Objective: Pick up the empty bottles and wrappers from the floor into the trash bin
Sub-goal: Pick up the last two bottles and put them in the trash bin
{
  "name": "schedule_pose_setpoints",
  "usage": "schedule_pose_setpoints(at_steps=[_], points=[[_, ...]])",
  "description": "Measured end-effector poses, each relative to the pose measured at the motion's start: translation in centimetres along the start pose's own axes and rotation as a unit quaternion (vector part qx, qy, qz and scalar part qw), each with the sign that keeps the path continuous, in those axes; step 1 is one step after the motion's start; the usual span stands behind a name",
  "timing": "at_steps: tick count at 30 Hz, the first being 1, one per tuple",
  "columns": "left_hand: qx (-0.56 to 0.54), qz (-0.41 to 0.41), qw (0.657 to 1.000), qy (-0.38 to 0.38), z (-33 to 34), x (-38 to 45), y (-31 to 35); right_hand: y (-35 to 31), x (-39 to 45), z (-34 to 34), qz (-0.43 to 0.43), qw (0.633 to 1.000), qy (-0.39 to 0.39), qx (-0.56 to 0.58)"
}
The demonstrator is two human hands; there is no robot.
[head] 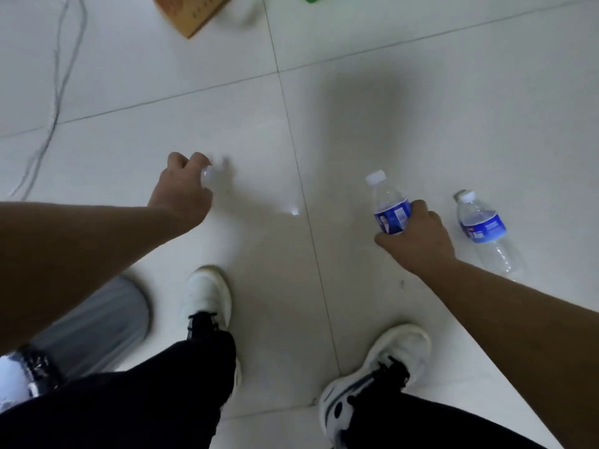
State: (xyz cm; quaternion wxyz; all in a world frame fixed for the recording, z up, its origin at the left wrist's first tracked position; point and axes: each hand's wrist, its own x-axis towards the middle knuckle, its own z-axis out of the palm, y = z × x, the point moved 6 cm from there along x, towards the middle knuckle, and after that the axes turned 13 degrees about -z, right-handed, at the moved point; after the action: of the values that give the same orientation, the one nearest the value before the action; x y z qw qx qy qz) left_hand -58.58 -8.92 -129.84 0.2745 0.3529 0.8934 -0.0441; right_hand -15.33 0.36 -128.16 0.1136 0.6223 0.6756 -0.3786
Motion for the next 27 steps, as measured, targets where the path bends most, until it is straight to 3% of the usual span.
schedule_pose_setpoints(at_steps=[13, 19, 27], points=[[-0.009, 0.102, 0.992, -0.072, -11.9, -18.7, 17.0, 7.3, -21.8, -17.0, 0.142, 0.987, 0.037, 0.072], [0.003, 0.095, 0.989, -0.114, -12.7, -25.0, 20.5, 11.7, -28.5, -20.7, 0.170, 0.972, 0.081, 0.141], [-0.031, 0.055, 0.989, -0.131, -12.4, -28.8, 25.7, 15.4, -30.6, -22.7, 0.182, 0.959, 0.079, 0.203]])
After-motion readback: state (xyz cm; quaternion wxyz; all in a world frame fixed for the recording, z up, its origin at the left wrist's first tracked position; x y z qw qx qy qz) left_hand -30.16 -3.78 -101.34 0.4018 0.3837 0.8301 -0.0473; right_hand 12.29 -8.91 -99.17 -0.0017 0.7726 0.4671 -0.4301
